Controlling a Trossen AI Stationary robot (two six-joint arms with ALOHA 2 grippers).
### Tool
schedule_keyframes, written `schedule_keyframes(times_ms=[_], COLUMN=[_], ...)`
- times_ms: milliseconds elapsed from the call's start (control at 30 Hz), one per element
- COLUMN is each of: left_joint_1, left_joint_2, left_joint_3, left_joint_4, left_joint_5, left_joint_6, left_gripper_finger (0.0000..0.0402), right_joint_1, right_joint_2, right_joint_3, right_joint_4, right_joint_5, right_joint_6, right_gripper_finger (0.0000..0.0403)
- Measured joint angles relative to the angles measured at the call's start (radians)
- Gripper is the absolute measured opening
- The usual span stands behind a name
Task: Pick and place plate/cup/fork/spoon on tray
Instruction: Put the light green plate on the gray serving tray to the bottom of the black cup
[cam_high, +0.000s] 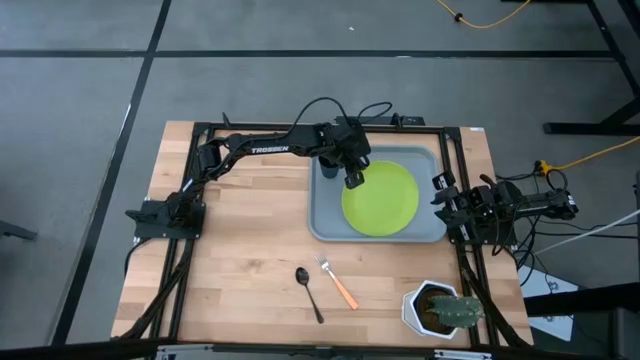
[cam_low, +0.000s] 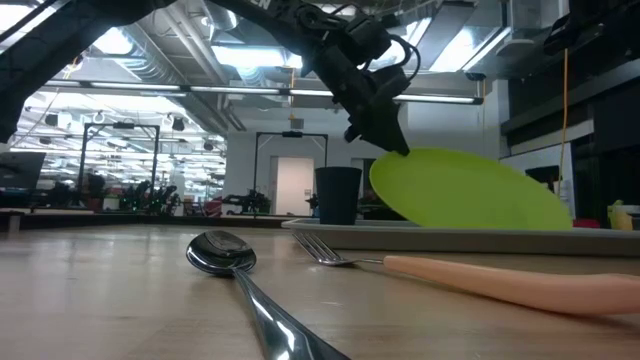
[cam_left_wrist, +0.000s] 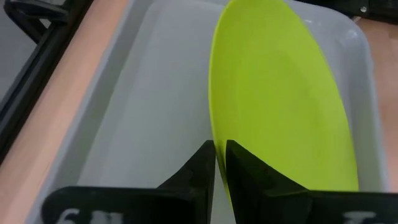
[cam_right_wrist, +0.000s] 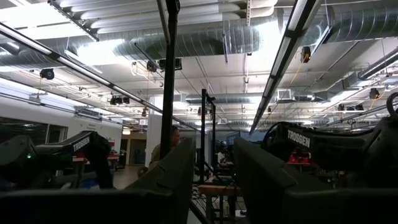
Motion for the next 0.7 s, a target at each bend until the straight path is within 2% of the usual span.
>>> schedule_keyframes(times_ms=[700], left_joint_1=[-0.015], left_joint_2=[0.0], left_joint_3=[0.0], left_joint_4=[-0.012], left_joint_5=[-0.123], left_joint_6=[-0.03], left_gripper_finger=[0.003], right_joint_1=[0.0], right_joint_2=[0.0], right_joint_3=[0.0], right_joint_4=[-0.002], right_joint_5=[0.0], right_joint_6=[0.025], right_gripper_finger=[0.012])
